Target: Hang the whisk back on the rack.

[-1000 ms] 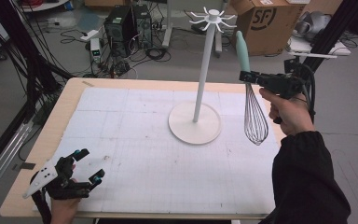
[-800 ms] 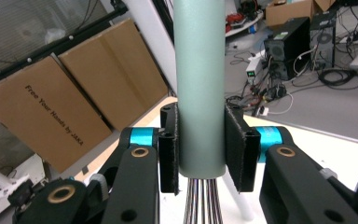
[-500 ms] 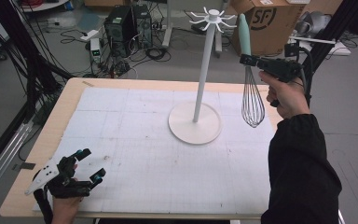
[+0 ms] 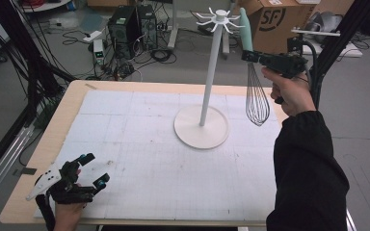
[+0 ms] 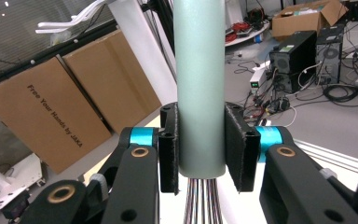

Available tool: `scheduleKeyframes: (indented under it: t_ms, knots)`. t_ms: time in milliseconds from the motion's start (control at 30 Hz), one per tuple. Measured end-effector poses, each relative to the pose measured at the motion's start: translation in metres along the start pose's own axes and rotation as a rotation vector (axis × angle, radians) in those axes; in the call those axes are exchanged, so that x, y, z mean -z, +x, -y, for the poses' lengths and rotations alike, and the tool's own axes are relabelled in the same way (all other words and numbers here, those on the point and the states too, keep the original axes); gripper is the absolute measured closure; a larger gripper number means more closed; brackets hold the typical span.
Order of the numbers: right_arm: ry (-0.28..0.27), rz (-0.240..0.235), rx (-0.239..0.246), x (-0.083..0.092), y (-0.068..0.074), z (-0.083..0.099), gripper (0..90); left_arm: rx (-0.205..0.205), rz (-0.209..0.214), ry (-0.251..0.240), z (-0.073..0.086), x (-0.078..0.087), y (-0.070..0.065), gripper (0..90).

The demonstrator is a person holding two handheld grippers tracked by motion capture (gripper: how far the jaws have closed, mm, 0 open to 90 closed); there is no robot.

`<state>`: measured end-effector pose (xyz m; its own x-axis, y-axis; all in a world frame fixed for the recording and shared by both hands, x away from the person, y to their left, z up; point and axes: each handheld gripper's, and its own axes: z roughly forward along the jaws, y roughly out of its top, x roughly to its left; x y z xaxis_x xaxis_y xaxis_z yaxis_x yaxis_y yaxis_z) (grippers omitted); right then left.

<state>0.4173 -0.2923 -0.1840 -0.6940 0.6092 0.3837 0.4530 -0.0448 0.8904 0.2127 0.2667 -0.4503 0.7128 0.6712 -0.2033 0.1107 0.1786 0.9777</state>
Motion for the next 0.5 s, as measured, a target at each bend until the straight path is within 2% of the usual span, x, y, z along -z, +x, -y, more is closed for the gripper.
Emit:
scheduleKeyframes:
  t_ms: [233,500]
  knots:
    - [0.015,0.009,0.013,-0.005,0.003,0.001,69.2,-0.004,0.004,-0.004,-0.001,0.001,0.000,4.0]
    - [0.024,-0.020,0.010,-0.014,0.006,0.006,69.1,-0.006,0.003,-0.005,-0.001,0.001,-0.001,4.0]
